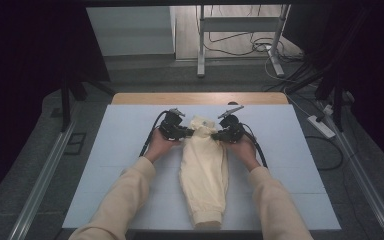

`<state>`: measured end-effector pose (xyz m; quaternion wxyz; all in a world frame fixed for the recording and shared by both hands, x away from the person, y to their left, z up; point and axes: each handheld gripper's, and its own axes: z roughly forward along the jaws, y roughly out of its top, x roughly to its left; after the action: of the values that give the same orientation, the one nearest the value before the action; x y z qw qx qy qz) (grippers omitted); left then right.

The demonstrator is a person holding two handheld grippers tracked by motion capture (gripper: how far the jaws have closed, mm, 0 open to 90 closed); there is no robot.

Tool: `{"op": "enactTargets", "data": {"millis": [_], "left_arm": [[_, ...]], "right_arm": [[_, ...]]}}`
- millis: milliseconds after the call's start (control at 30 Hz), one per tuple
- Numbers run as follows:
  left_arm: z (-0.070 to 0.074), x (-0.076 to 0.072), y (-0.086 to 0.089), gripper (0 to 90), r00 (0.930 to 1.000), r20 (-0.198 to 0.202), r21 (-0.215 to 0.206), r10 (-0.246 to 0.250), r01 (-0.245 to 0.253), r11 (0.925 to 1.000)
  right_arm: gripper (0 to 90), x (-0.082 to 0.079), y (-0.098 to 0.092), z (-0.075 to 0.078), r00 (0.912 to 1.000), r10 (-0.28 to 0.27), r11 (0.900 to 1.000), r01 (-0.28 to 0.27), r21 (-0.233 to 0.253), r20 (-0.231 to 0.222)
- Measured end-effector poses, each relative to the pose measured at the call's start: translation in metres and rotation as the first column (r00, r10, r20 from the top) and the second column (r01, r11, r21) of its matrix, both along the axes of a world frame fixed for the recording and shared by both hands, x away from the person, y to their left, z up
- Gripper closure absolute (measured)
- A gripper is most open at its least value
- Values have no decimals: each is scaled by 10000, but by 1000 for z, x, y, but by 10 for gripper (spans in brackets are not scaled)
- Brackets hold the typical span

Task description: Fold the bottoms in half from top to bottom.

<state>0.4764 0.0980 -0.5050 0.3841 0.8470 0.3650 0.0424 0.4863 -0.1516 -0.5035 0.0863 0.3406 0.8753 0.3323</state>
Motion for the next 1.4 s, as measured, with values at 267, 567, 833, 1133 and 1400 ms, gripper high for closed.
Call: {"op": "enactTargets", "data": {"millis": [267,567,833,1133,1400], "left_arm": [[19,-1,5,778,9993,380,17,-30,30,10000],[24,-2,8,777,9984,562,-125,-34,41,9999],[29,0,7,777,9981,605,-139,-95,104,9998],[33,2,11,780,9981,603,-248,-114,129,9996],[42,2,18,784,9973,739,-286,-14,36,9996]], "right_arm": [[778,-1,4,16,9991,48,10000,-48,-12,430],[779,-2,7,27,9973,133,9999,-127,-83,724],[778,-2,3,31,9967,68,10000,-74,64,804],[780,-2,4,34,9963,40,9998,-56,185,862],[781,-2,10,44,9935,106,9996,-133,229,1136]]}}
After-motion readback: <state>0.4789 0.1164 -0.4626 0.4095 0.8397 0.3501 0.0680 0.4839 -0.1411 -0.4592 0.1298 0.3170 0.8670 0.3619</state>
